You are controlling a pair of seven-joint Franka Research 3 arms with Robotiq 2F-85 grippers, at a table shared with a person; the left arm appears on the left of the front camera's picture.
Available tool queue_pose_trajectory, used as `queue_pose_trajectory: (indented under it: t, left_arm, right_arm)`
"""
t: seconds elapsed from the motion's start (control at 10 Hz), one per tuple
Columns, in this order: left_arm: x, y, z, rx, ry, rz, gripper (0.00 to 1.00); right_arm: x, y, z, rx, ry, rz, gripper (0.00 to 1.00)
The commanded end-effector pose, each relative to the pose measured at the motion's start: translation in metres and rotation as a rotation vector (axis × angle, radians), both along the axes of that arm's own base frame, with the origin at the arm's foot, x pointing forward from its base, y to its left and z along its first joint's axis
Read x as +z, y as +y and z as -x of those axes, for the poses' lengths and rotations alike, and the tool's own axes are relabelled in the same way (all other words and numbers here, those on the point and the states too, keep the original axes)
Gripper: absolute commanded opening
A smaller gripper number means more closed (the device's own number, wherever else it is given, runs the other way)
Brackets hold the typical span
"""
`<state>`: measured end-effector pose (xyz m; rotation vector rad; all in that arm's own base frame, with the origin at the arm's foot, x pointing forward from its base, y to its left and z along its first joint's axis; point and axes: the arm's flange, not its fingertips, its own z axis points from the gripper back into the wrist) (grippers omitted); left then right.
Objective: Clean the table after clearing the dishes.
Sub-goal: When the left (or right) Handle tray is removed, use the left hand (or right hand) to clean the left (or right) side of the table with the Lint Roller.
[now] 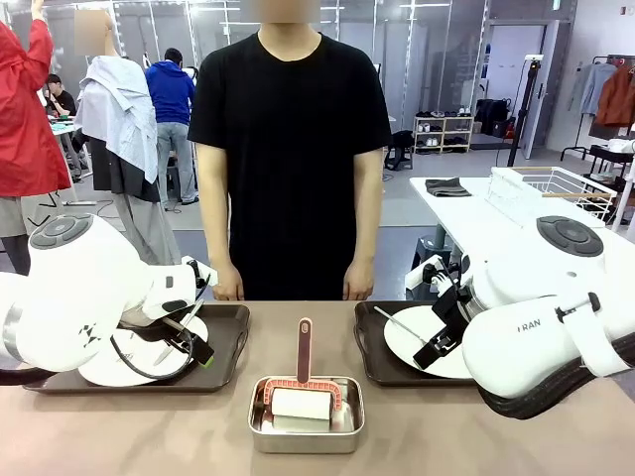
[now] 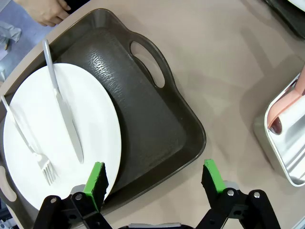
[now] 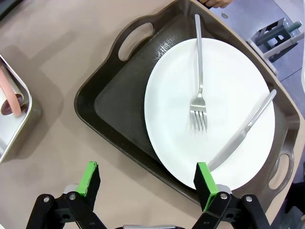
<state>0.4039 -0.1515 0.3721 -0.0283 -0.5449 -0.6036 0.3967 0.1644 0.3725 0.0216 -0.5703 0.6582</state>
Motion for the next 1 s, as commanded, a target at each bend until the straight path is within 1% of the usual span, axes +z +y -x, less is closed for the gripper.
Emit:
queue_pose_trajectory:
  t: [0.0, 0.1, 0.2, 0.3, 0.4, 0.5, 0.6, 0.7, 0.8, 0.9]
  left_arm:
    - [0.017, 0.004, -0.018, 0.014, -0.005, 0.020, 1.00]
    - [0.036, 0.015, -0.035, 0.035, 0.052, 0.060, 1.00]
    - [0.058, 0.038, -0.050, 0.053, 0.067, 0.088, 1.00]
    - [0.078, 0.060, -0.060, 0.031, 0.136, 0.196, 1.00]
    - [0.093, 0.081, -0.067, -0.006, 0.211, 0.357, 1.00]
    - [0.104, 0.103, -0.071, -0.076, 0.267, 0.533, 1.00]
    - [0.107, 0.127, -0.075, -0.124, 0.322, 0.690, 1.00]
    - [0.103, 0.157, -0.078, -0.098, 0.357, 0.808, 1.00]
    - [0.098, 0.185, -0.071, -0.144, 0.367, 0.931, 1.00]
    - [0.089, 0.220, -0.061, -0.151, 0.371, 1.041, 1.00]
  right_arm:
    - [0.019, -0.008, -0.016, 0.004, 0.030, -0.063, 1.00]
    - [0.040, -0.019, -0.034, 0.011, 0.067, -0.111, 1.00]
    - [0.059, -0.031, -0.054, 0.042, 0.146, -0.146, 1.00]
    - [0.075, -0.044, -0.072, 0.095, 0.219, -0.242, 1.00]
    - [0.089, -0.053, -0.084, 0.120, 0.256, -0.358, 1.00]
    - [0.099, -0.065, -0.092, 0.111, 0.289, -0.479, 1.00]
    - [0.106, -0.082, -0.094, 0.122, 0.332, -0.620, 1.00]
    - [0.108, -0.109, -0.090, 0.151, 0.388, -0.789, 1.00]
    - [0.103, -0.142, -0.081, 0.172, 0.423, -0.902, 1.00]
    - [0.095, -0.181, -0.069, 0.142, 0.445, -1.000, 1.00]
